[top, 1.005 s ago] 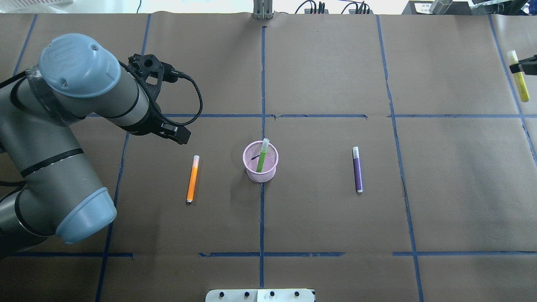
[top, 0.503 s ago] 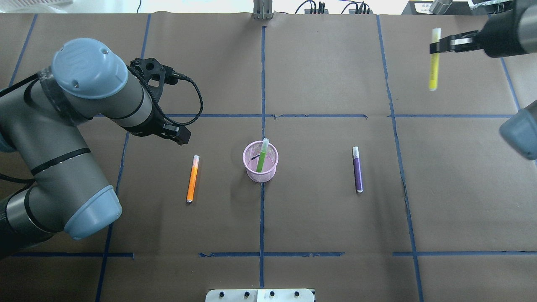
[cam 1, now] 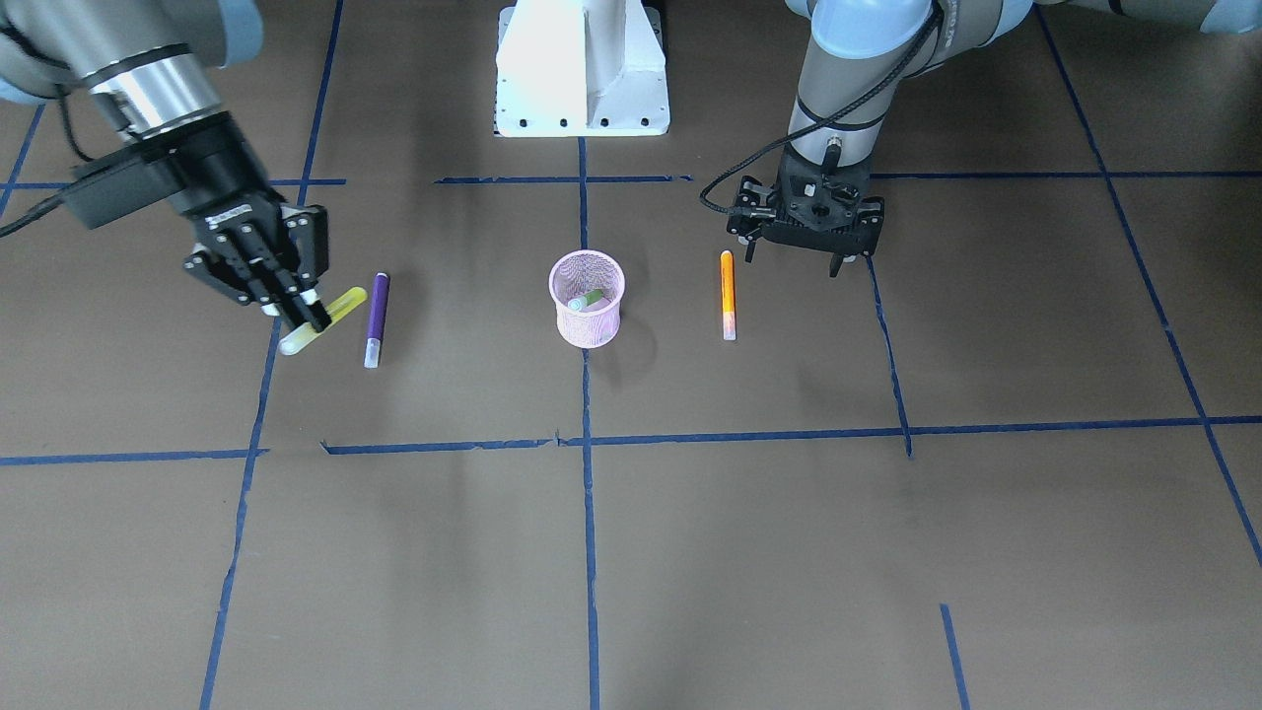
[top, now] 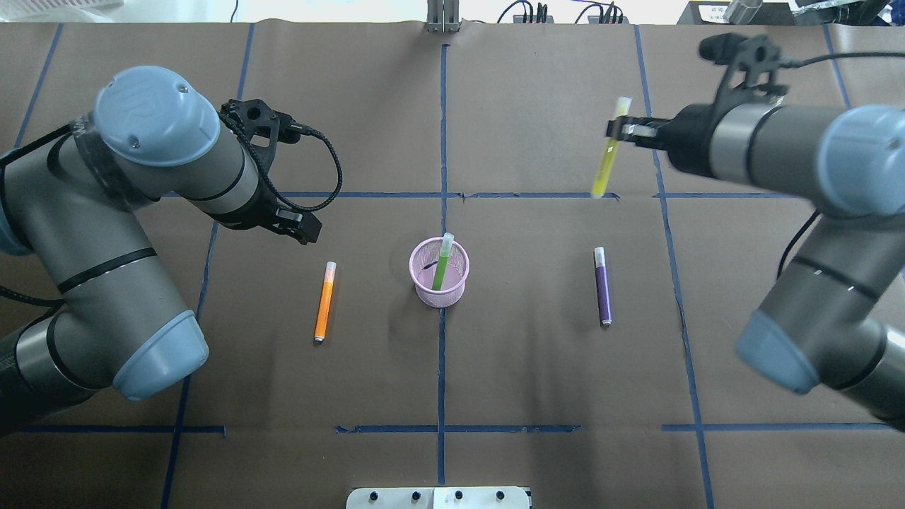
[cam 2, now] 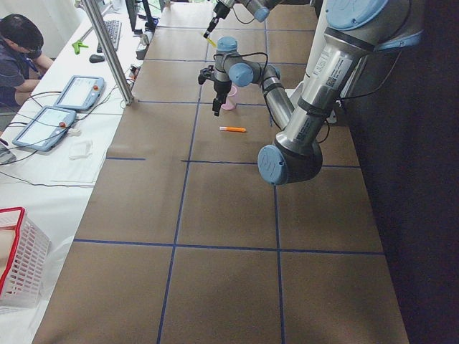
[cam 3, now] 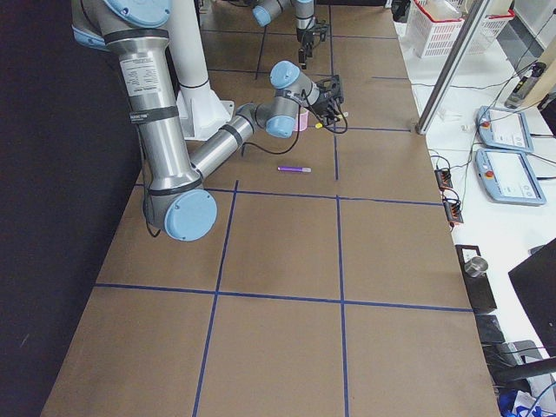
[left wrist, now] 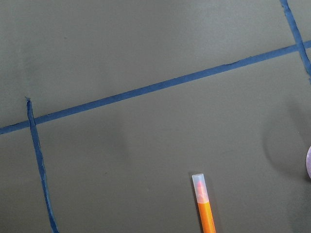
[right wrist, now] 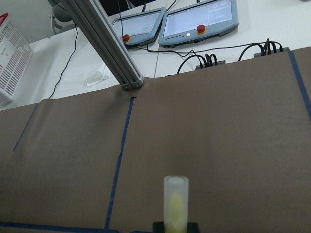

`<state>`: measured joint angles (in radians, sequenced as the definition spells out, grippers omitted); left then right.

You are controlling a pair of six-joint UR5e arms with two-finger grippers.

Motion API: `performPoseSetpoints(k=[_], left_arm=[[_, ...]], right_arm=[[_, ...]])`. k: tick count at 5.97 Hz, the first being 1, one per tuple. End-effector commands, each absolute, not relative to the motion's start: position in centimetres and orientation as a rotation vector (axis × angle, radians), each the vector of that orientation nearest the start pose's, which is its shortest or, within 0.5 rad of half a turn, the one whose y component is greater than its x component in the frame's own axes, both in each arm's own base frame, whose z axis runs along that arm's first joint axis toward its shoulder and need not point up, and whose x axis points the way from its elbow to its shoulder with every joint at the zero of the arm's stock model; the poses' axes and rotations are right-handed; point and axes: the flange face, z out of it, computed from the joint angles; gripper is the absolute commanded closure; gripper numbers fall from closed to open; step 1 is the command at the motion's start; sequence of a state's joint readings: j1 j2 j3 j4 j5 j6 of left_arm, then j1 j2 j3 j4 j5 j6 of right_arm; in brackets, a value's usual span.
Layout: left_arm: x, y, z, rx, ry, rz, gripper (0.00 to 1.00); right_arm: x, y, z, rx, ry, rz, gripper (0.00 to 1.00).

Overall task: Collect pens into pen holder
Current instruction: 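Lift the yellow highlighter and carry it over the cup with the right gripper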

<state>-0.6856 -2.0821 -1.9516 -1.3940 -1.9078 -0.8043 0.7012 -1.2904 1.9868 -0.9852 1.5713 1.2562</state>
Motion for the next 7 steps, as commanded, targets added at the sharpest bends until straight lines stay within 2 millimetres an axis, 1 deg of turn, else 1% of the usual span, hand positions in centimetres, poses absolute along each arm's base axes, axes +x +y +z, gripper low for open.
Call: performPoseSetpoints(k=[1, 2, 3, 4, 5, 7], left_arm=[[39.1, -45.3, 23.7, 0.165, 0.776, 0.159, 0.0], [38.9, -45.6, 24.1, 0.157, 0.773, 0.152, 0.0], [39.0, -45.7, 24.2, 0.154, 0.771, 0.15, 0.0], [39.0, -45.8, 24.2, 0.153, 0.769, 0.15, 0.0], [39.1, -45.8, 24.0, 0.158, 0.785, 0.138, 0.0], [39.2, -45.9, 24.0, 0.162, 0.794, 0.128, 0.0]], right_arm=[[-41.9, -40.5, 19.4, 0.654, -1.05, 0.436, 1.0], [-44.7, -37.6, 19.0, 0.676, -1.045, 0.465, 1.0], [-47.2, -34.5, 18.9, 0.764, -1.017, 0.491, 1.0], [-48.7, -33.3, 18.1, 0.796, -1.02, 0.517, 1.0], [-51.4, -32.9, 18.2, 0.799, -1.005, 0.563, 1.0], [-52.9, -30.6, 18.6, 0.822, -0.995, 0.547, 1.0]])
